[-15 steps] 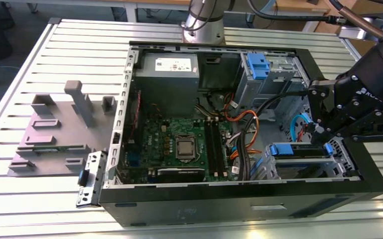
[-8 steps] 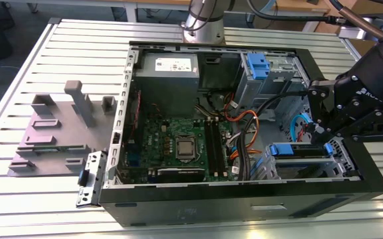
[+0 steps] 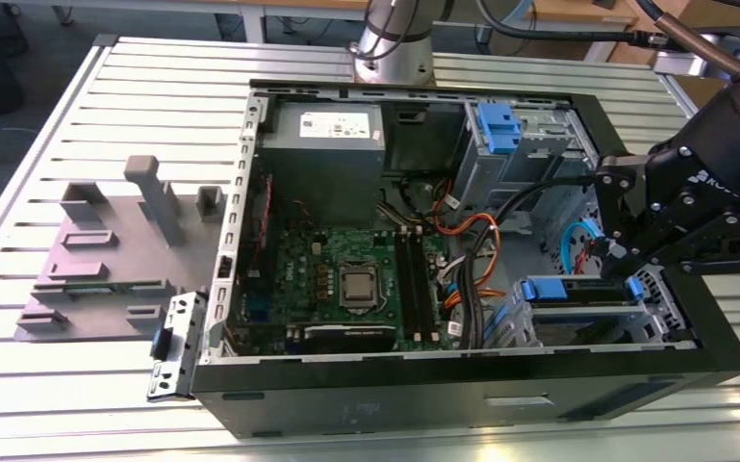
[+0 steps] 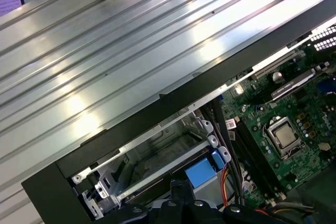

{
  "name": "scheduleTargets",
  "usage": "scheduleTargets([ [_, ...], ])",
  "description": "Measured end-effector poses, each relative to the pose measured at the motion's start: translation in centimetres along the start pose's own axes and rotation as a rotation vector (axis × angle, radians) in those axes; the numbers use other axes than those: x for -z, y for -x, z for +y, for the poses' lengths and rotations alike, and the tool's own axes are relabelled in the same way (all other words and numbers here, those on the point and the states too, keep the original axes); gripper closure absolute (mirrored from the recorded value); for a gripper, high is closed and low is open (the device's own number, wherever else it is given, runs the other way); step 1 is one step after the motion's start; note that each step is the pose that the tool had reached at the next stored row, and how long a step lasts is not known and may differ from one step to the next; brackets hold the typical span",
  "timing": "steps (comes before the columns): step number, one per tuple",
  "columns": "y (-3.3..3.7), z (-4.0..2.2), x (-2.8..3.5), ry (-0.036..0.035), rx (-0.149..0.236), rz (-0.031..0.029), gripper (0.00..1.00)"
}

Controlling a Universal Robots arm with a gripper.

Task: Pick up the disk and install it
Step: 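Insert the first disk wire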

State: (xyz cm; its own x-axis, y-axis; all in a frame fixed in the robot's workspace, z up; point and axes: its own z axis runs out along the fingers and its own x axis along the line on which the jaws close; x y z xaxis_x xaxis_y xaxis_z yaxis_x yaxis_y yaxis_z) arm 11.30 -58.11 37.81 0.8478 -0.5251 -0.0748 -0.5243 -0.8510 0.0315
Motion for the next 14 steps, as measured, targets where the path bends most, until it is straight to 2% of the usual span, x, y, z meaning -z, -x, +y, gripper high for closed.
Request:
scheduleTargets([
  [14,0.0,0.0,0.0,0.0009,0.012,0.0004,0.89],
])
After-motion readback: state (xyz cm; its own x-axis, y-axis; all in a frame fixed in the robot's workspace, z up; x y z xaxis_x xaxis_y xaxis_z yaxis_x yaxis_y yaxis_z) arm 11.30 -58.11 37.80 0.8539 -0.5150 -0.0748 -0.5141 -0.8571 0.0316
